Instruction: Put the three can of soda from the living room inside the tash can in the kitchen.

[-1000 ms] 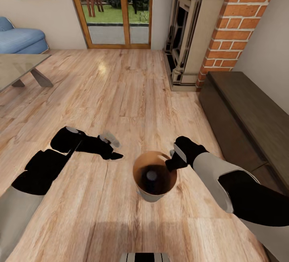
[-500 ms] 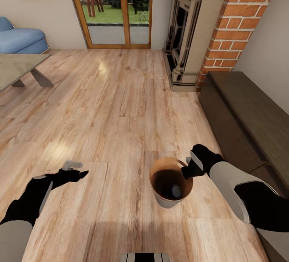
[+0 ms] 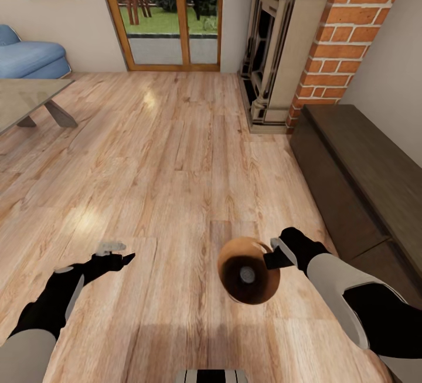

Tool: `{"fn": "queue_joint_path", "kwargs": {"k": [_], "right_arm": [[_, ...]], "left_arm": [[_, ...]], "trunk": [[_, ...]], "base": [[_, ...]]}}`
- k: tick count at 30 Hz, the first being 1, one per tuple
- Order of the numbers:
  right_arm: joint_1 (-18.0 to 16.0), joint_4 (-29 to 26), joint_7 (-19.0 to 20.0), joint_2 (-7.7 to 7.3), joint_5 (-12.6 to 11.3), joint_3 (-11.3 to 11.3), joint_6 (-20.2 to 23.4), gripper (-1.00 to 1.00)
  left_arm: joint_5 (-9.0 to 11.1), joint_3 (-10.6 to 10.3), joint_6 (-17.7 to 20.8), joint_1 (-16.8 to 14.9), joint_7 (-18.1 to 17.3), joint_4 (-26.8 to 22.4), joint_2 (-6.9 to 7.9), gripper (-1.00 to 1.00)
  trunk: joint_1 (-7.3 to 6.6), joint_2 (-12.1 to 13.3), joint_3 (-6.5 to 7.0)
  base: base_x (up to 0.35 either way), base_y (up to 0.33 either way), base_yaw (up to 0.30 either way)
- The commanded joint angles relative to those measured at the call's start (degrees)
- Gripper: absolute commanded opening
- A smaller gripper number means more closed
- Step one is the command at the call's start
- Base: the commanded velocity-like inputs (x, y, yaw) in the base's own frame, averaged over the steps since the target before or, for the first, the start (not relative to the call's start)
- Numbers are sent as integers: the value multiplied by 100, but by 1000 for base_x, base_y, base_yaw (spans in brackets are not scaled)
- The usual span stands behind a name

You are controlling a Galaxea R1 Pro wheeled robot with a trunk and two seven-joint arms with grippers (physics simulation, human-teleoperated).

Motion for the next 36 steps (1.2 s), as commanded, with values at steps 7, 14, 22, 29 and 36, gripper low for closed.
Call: {"fn": "queue_joint_path", "kwargs": {"k": [7, 14, 22, 29, 36], "right_arm": [[28, 3, 11, -10, -99, -27, -50, -100], [60, 6, -8, 44, -100, -12, -59, -100], [102, -7, -9, 58, -107, -6, -67, -100], [114, -8, -9, 64, -107, -1, -83, -100], [139, -14, -6, 67, -111, 6, -96, -100]], "left_arm": [[5, 9, -123, 240, 18, -11, -37, 100], [6, 10, -136, 291, 43, -27, -53, 100], [11, 10, -121, 295, 108, -44, -55, 100], [15, 3, -109, 295, 116, -123, -53, 100], [15, 1, -108, 300, 115, -146, -60, 100]], "trunk": [[0, 0, -1], [-22, 40, -24], [-198, 361, 66], [-352, 642, 144], [-506, 922, 221]], "base": [[0, 0, 4], [0, 0, 116], [0, 0, 139], [0, 0, 152], [0, 0, 154]]}}
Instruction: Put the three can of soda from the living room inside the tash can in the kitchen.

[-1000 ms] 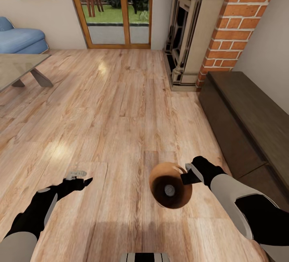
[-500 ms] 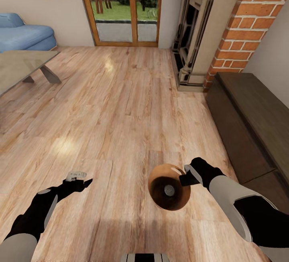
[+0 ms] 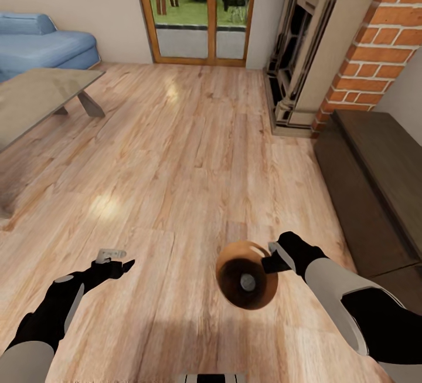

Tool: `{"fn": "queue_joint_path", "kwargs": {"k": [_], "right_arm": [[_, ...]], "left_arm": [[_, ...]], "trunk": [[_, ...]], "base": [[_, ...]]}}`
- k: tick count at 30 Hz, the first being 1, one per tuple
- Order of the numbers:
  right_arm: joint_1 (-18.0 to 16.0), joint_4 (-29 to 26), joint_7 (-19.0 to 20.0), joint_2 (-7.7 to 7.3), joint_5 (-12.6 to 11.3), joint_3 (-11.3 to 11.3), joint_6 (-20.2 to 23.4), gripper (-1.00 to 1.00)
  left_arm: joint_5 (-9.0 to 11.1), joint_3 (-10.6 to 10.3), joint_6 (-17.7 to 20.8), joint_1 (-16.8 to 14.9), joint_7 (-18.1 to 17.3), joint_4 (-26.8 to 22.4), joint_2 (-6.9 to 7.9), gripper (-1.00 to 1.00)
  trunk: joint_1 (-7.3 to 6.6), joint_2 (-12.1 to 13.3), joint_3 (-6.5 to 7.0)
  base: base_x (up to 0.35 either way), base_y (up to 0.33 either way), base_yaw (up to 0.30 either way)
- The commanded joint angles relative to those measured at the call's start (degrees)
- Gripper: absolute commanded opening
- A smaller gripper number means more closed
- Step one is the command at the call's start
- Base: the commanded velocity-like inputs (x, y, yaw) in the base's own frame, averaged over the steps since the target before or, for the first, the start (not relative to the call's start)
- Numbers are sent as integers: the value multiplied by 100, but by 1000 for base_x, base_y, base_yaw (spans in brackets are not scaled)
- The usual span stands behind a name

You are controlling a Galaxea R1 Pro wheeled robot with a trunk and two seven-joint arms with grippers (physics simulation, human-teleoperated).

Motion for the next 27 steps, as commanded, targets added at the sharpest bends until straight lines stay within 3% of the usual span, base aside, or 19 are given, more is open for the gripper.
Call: {"fn": "queue_joint_path", "kwargs": {"k": [1, 12, 27], "right_arm": [[10, -4, 17, 2, -89, -33, 1, -100], [24, -6, 26, 75, -90, -38, -7, -100], [120, -131, 20, 240, -85, -33, -6, -100]], "left_arm": [[-1, 0, 0, 2, 0, -3, -1, 100], [-1, 0, -8, 4, 0, 1, -17, 100], [-1, 0, -12, 4, 0, 2, -43, 100]], "trunk": [[-23, 41, 12], [-264, 483, 160], [-594, 1084, 536]], "base": [[0, 0, 156], [0, 0, 126], [0, 0, 7]]}}
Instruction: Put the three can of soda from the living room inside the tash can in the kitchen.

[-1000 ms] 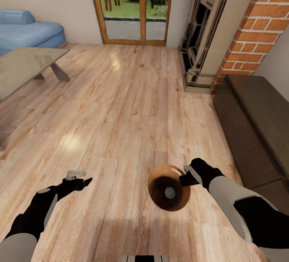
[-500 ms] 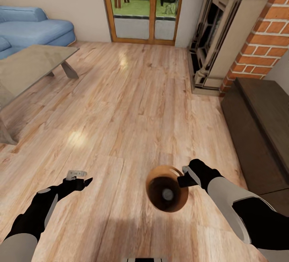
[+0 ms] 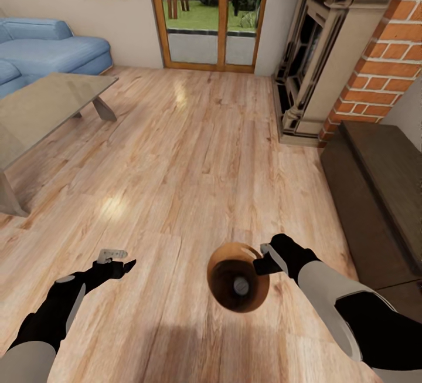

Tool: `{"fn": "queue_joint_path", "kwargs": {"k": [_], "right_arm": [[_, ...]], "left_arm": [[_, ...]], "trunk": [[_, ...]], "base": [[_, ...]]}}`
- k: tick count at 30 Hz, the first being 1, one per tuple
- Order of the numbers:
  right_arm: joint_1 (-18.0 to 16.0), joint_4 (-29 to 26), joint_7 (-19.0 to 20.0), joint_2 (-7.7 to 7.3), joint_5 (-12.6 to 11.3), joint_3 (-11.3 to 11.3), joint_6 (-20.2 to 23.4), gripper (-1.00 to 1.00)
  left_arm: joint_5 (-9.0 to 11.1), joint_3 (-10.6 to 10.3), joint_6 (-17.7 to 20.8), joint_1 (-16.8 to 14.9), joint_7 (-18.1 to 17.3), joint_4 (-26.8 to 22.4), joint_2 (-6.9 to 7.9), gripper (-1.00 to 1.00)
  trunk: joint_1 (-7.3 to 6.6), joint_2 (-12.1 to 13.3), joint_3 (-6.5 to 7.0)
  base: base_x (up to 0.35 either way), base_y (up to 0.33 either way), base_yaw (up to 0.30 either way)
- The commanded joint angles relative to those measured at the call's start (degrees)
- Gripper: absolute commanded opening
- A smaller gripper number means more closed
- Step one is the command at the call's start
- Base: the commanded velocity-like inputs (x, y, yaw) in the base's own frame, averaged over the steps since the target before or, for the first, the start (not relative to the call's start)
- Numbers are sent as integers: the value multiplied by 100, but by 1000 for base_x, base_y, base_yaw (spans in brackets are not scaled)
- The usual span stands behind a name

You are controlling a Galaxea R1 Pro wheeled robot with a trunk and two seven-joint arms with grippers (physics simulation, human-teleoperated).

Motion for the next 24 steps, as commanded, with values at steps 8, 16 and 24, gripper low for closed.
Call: {"fn": "queue_joint_path", "kwargs": {"k": [8, 16, 24], "right_arm": [[30, -10, -3, 95, -53, -27, 9, -100], [52, -11, -7, 185, -12, -27, 7, -100], [52, -10, -7, 185, -10, -27, 7, -100]], "left_arm": [[-1, 0, 2, 0, 0, 0, -2, 100], [-1, 0, 16, 0, -8, -6, -2, 100], [-1, 0, 19, 2, -18, -26, -2, 100]], "trunk": [[-154, 282, 144], [-286, 523, 253], [-396, 723, 343]], "base": [[0, 0, 54], [0, 0, 239], [0, 0, 251]]}}
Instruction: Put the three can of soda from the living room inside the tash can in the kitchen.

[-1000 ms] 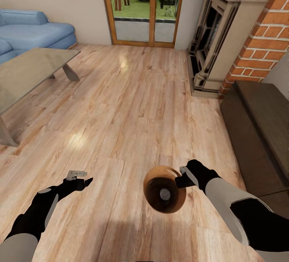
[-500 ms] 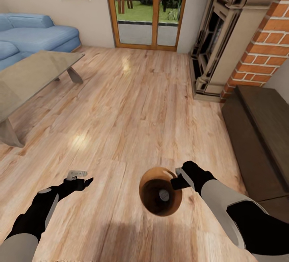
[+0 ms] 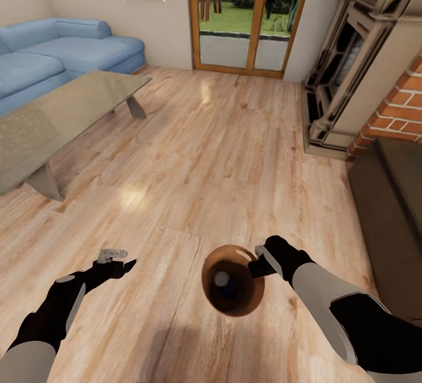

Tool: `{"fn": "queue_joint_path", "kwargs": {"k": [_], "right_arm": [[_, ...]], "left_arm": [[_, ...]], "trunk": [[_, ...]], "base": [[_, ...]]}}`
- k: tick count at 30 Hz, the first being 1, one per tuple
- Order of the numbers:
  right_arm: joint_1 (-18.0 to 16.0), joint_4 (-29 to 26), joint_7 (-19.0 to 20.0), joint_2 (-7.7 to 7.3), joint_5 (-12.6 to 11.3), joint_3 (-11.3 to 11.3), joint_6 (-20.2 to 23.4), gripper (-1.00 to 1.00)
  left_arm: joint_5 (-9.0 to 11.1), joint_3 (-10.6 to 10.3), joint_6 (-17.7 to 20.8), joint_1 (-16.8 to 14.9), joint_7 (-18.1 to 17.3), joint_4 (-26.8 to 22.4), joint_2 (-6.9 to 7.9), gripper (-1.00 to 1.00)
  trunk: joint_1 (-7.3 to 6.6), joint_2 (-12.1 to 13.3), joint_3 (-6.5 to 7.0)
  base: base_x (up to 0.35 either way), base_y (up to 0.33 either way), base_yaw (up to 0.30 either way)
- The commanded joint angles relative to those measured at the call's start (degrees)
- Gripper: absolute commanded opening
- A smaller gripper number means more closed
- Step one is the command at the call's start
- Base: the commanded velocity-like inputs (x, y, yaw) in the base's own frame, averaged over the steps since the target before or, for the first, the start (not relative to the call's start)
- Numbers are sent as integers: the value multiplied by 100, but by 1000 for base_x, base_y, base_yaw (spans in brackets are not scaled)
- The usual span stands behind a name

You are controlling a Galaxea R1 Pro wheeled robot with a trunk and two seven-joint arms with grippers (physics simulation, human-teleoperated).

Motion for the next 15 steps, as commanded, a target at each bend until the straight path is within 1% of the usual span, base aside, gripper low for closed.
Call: {"fn": "queue_joint_path", "kwargs": {"k": [1, 5, 9, 10, 12, 15], "right_arm": [[-1, -3, 17, 2, -129, -30, 5, -100], [-1, -3, 18, 2, -129, -30, 3, -100], [-1, -4, 21, 2, -131, -30, 1, -100], [-1, -4, 22, 2, -132, -30, 1, -100], [-1, -3, 23, 2, -135, -30, 0, -100], [-1, -6, 24, 2, -137, -30, 0, -100]], "left_arm": [[1, 0, 0, 2, -5, -11, 0, 100], [7, 3, 3, 65, -16, -100, 0, 100], [34, 13, 20, 107, -11, -136, 0, 100], [63, 14, 23, 110, -9, -139, 2, 100], [251, 8, 31, 116, -2, -147, 6, 100], [395, 3, 40, 120, 5, -185, 8, 100]], "trunk": [[0, 0, 0], [0, 0, 1], [0, 0, 5], [0, 0, 7], [0, 0, 10], [0, 0, 16]], "base": [[0, 0, 251], [0, 21, 251], [0, 185, 251], [0, 262, 251], [0, 288, 251], [0, 304, 251]]}}
